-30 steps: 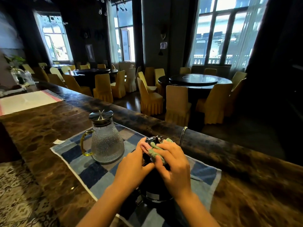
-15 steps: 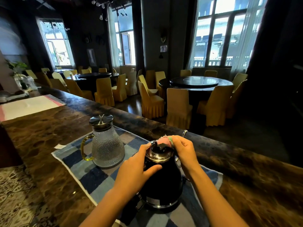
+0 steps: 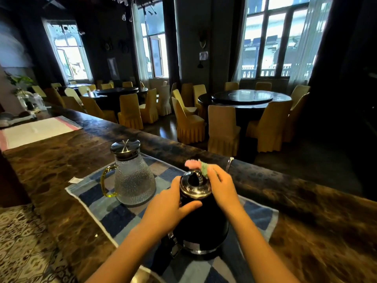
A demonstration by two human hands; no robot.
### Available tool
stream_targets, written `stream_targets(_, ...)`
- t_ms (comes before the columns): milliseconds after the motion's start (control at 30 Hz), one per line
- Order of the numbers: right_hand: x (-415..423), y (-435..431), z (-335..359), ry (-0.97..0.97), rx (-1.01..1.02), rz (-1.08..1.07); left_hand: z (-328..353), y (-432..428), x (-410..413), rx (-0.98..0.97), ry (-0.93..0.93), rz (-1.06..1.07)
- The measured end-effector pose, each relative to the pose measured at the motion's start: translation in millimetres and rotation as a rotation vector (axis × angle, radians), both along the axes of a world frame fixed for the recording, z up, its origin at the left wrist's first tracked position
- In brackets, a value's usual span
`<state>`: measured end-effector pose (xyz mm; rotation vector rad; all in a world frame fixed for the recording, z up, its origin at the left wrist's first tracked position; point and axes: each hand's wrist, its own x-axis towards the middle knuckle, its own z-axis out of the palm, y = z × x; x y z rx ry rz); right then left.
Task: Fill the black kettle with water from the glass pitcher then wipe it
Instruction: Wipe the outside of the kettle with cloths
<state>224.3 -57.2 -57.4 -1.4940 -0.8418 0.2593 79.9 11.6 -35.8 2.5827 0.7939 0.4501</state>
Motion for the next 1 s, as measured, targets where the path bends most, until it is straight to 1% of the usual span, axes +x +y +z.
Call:
stream_targets(100,4,3,8,0.347,-0.049,0.04,6,3,1,0.023,0.169,0.032)
stream_targets(133,4,2,4,0.396,-0.063,0.032,7,3,3,0.026,0.21,0.04)
stream_targets(200,4,-3,-15,0.343,-0.114,-0.022,8,3,5,0.029,0.237,0.056)
stream_targets(333,2,-20,-44,0.225,-0.184,-0.132,6,0,7,0.075,0.21,0.1)
stream_targets(367,1,-26,-43,0.192,-0.17,-0.136,6,-1,7,0.082,0.209,0.099)
stream_targets(467,-2,-32,-20,0.114,-0.001,-0.058,6,-1,7,0.092,0.191,0.09)
stream_targets(567,-13,-22,-4,-0.058,0.025,-0.002,5,0,7,0.106,0.177,0.094)
stream_targets(600,-13,-18,-4,-0.06,0.059,0.008,5,-1,7,0.107,0.177,0.093)
stream_targets(667,-8,-15,-8,0.07,0.156,0.069,5,-1,7,0.116,0.179,0.088)
stream_targets(700,-2,-16,-13,0.142,0.174,0.105,5,-1,7,0.119,0.179,0.087)
stream_targets(767,7,-20,-31,0.239,0.115,0.13,6,-1,8,0.114,0.18,0.082)
stream_targets(867,13,-30,-66,0.304,-0.042,0.018,6,-1,7,0.115,0.198,0.082)
stream_targets(933,11,-37,-72,0.286,-0.021,0.007,6,-1,8,0.119,0.197,0.086)
stream_targets(1000,11,-42,-74,0.308,-0.011,0.001,7,-1,8,0.125,0.204,0.083)
